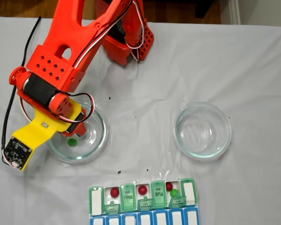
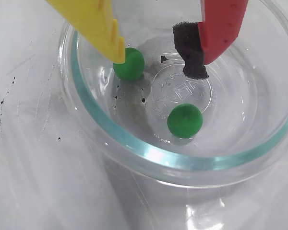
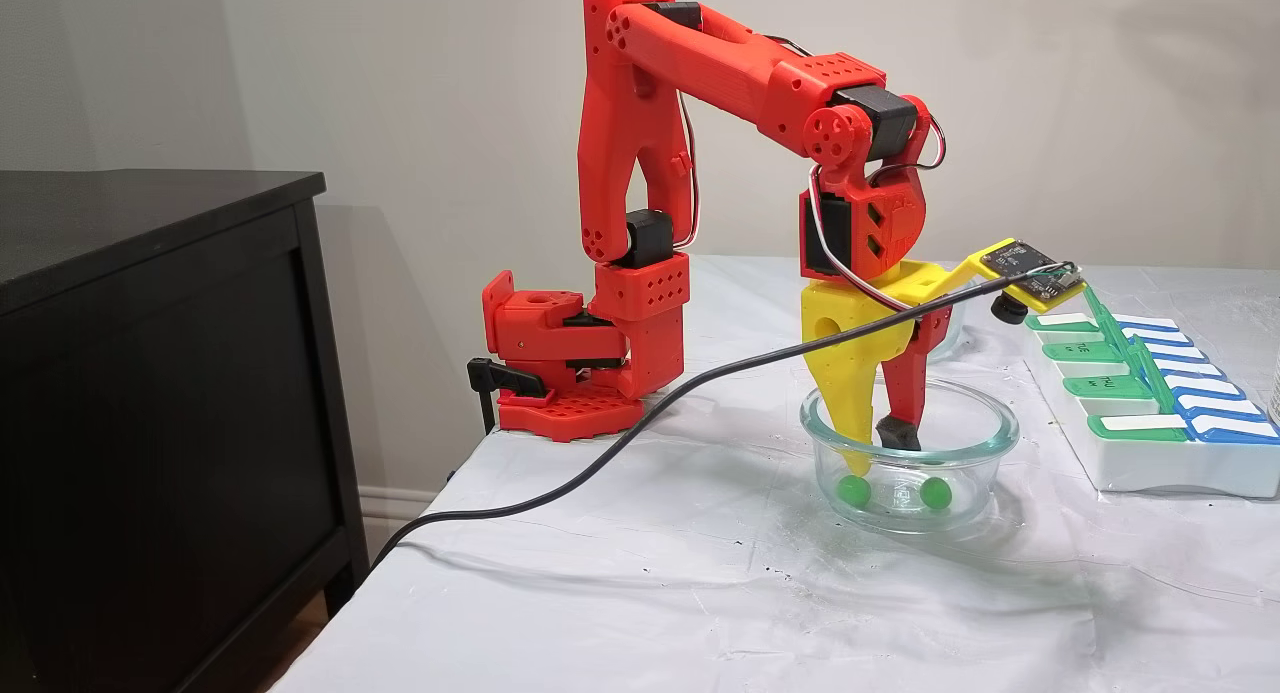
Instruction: Sort medicines into box.
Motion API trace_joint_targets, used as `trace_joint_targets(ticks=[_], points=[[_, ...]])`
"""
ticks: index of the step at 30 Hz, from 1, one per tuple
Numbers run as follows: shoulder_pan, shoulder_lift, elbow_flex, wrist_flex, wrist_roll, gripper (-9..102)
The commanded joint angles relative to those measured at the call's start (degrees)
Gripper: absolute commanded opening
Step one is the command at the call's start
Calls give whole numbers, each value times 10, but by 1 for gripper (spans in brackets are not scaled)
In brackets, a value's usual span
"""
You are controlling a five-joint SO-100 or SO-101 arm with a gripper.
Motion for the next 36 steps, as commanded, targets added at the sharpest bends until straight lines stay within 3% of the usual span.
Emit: trace_joint_targets(ticks=[1, 11, 36], points=[[12, 41, -11, 11, -4, 24], [12, -19, -62, 52, 8, 25], [19, -59, -54, 40, 25, 26]])
